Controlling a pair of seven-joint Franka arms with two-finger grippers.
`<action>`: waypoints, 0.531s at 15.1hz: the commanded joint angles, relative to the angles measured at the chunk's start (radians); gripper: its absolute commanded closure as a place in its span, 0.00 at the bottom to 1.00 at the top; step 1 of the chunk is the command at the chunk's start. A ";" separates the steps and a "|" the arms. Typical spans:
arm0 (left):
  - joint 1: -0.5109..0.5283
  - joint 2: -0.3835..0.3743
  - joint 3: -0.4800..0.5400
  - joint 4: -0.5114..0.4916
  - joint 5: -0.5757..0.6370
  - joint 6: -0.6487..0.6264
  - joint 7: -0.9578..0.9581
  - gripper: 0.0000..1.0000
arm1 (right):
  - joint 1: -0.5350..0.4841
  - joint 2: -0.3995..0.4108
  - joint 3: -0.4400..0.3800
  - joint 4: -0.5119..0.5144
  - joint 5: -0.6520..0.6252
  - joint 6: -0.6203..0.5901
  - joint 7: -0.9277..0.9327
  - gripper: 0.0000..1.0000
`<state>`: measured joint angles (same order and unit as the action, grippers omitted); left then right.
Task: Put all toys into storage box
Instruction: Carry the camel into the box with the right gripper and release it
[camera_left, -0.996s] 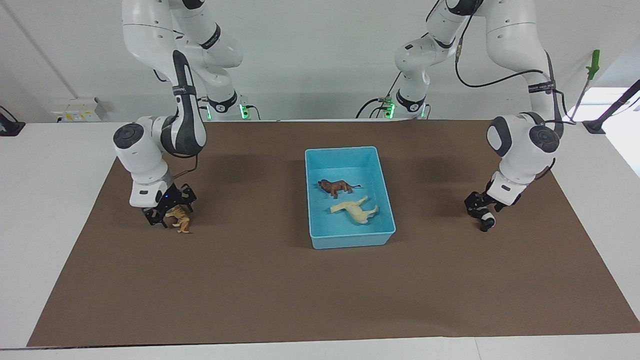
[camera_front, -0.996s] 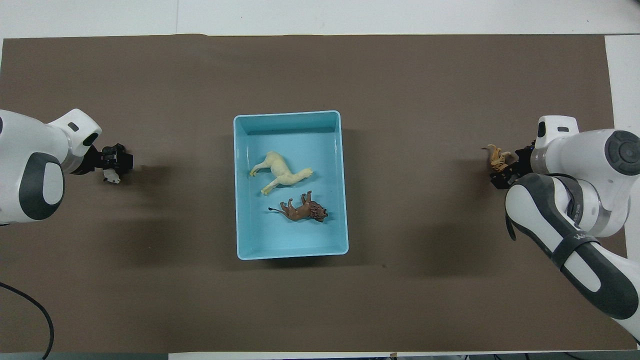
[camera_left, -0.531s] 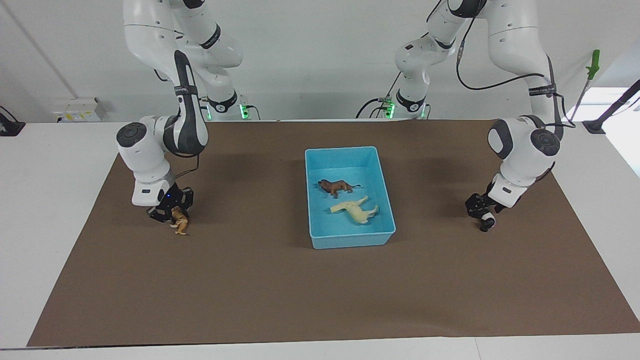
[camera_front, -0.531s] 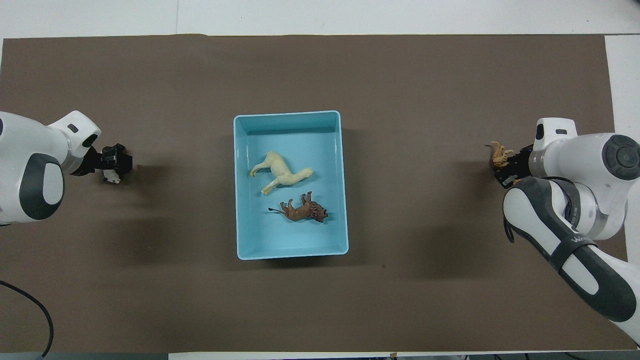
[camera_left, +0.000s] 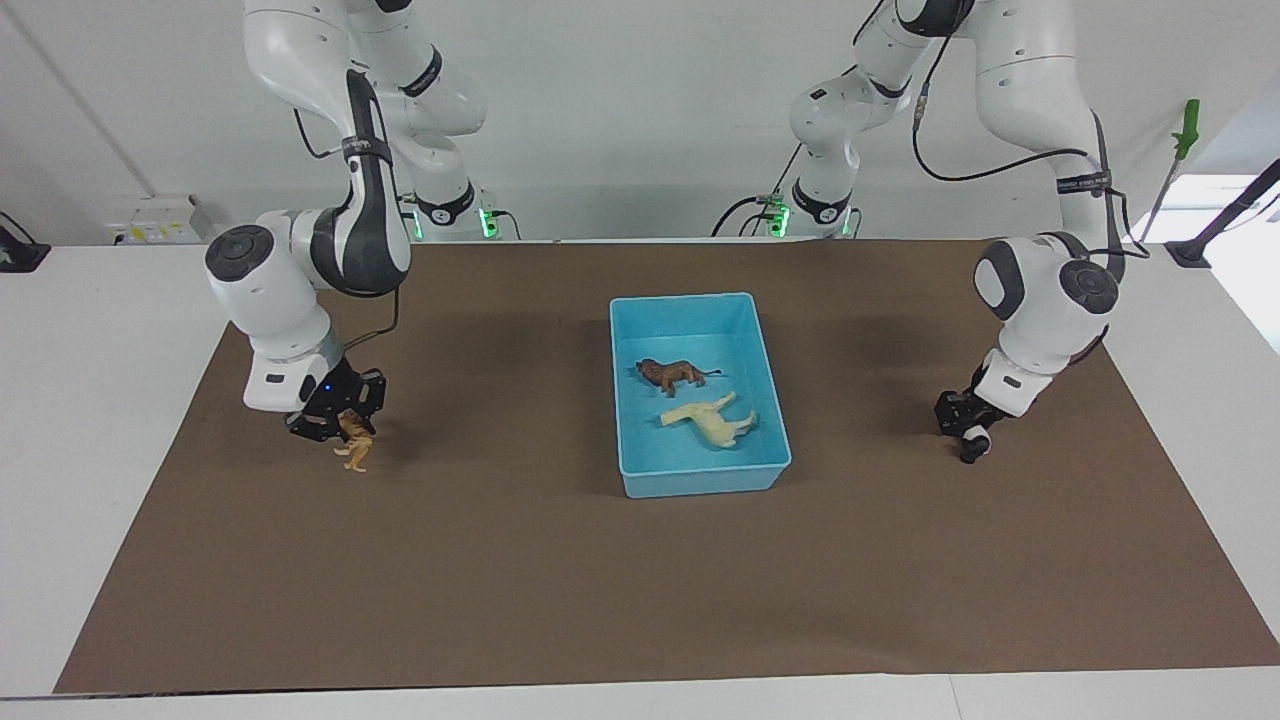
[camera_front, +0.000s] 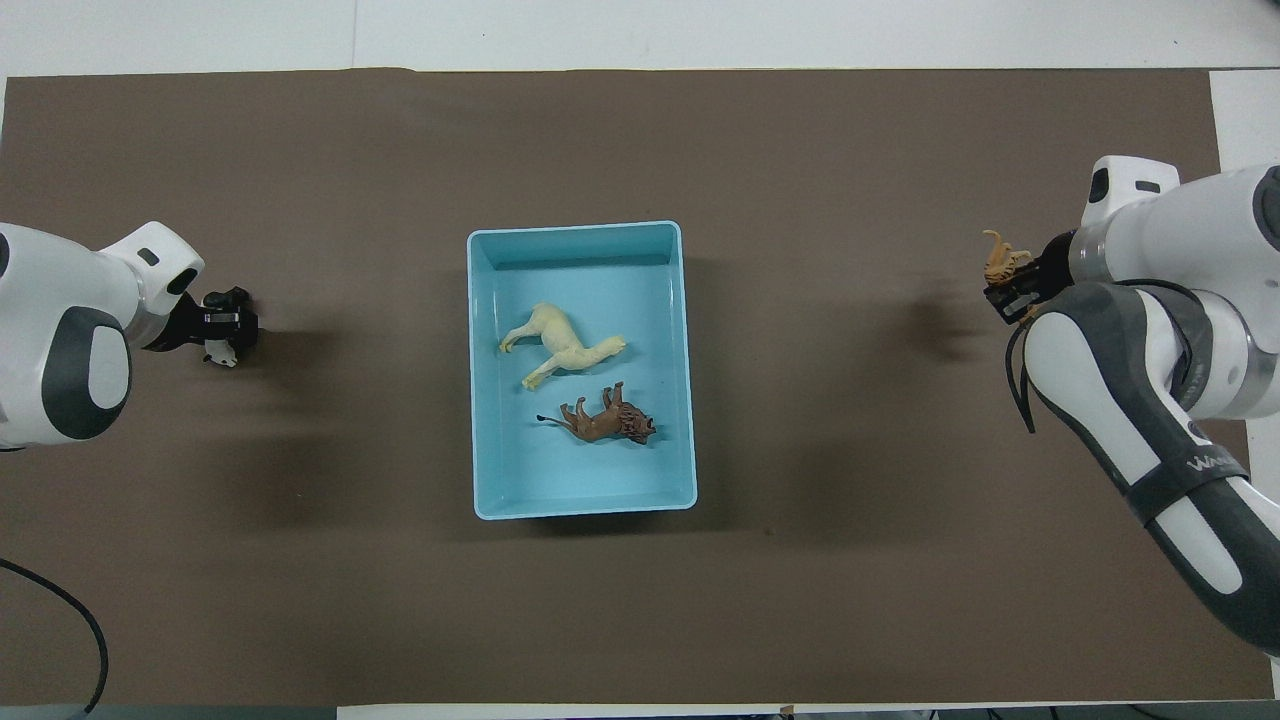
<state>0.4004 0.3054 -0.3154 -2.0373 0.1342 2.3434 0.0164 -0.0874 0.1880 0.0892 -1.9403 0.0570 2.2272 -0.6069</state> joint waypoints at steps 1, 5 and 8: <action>0.014 0.000 -0.008 -0.006 -0.008 0.008 0.004 0.79 | 0.056 0.014 0.037 0.165 0.114 -0.150 0.207 1.00; 0.014 0.009 -0.008 0.063 -0.041 -0.067 -0.003 0.79 | 0.255 0.027 0.037 0.299 0.126 -0.181 0.650 1.00; 0.014 0.018 -0.008 0.135 -0.059 -0.162 -0.003 0.79 | 0.443 0.056 0.035 0.310 0.107 -0.054 0.934 1.00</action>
<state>0.4018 0.3063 -0.3148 -1.9674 0.0990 2.2524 0.0143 0.2628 0.1982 0.1292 -1.6625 0.1691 2.1007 0.1661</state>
